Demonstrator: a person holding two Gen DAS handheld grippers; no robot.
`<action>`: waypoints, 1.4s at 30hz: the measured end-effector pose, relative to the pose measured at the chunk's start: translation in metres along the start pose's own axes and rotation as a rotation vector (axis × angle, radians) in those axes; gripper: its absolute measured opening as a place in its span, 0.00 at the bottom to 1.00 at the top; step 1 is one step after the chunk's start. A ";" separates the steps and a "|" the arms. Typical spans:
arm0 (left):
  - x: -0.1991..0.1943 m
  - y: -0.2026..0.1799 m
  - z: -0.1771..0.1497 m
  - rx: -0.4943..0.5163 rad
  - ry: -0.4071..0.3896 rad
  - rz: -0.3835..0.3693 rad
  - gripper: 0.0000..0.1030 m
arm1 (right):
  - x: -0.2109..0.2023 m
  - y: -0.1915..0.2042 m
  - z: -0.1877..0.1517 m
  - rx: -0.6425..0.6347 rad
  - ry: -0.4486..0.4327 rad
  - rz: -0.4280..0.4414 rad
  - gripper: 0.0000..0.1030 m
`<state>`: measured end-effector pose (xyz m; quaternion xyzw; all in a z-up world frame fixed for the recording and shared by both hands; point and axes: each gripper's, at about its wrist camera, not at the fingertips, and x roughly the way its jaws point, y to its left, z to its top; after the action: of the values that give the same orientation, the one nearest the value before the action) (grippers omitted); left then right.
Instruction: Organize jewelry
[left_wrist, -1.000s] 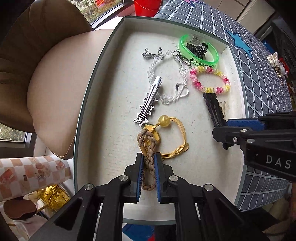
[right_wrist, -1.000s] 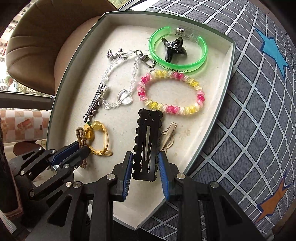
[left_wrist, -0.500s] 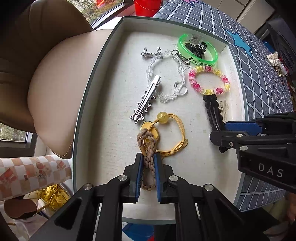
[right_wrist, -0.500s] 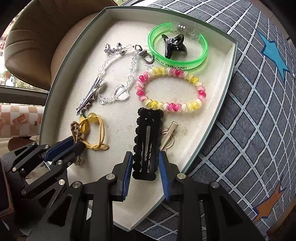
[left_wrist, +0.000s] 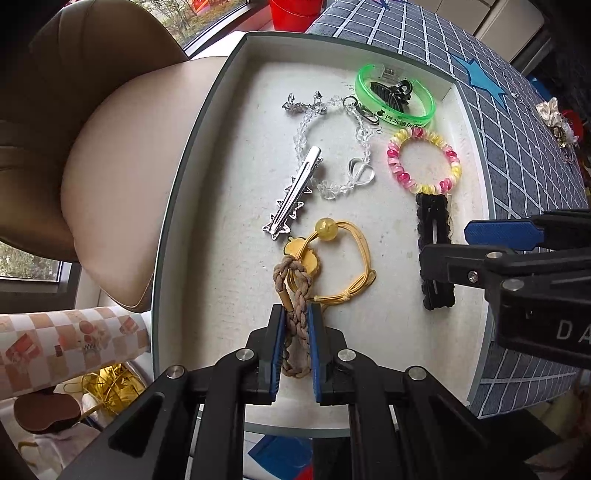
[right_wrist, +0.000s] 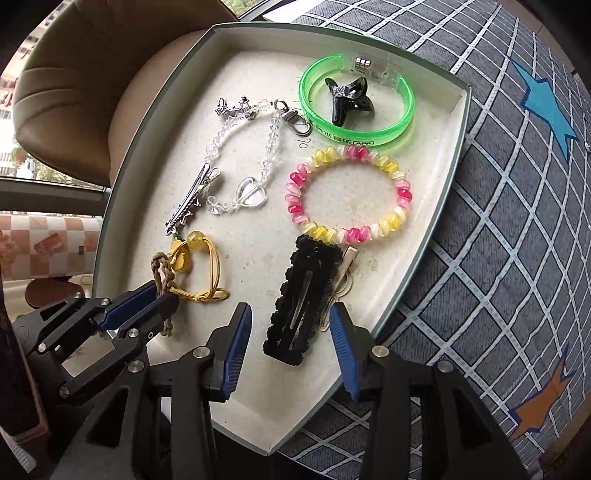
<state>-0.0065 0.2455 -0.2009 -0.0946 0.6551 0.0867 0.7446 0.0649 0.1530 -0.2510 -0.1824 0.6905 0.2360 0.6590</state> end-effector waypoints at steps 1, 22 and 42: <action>-0.001 0.000 0.000 -0.002 0.000 0.002 0.19 | -0.004 0.000 0.001 0.000 -0.010 0.005 0.51; -0.033 -0.018 0.010 0.008 -0.058 0.031 0.90 | -0.053 -0.044 -0.026 0.134 -0.077 0.014 0.51; -0.066 -0.005 0.020 -0.074 -0.087 0.029 0.90 | -0.087 -0.035 -0.041 0.080 -0.107 -0.036 0.67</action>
<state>0.0052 0.2457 -0.1331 -0.1089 0.6198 0.1257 0.7669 0.0567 0.0963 -0.1661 -0.1556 0.6597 0.2057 0.7059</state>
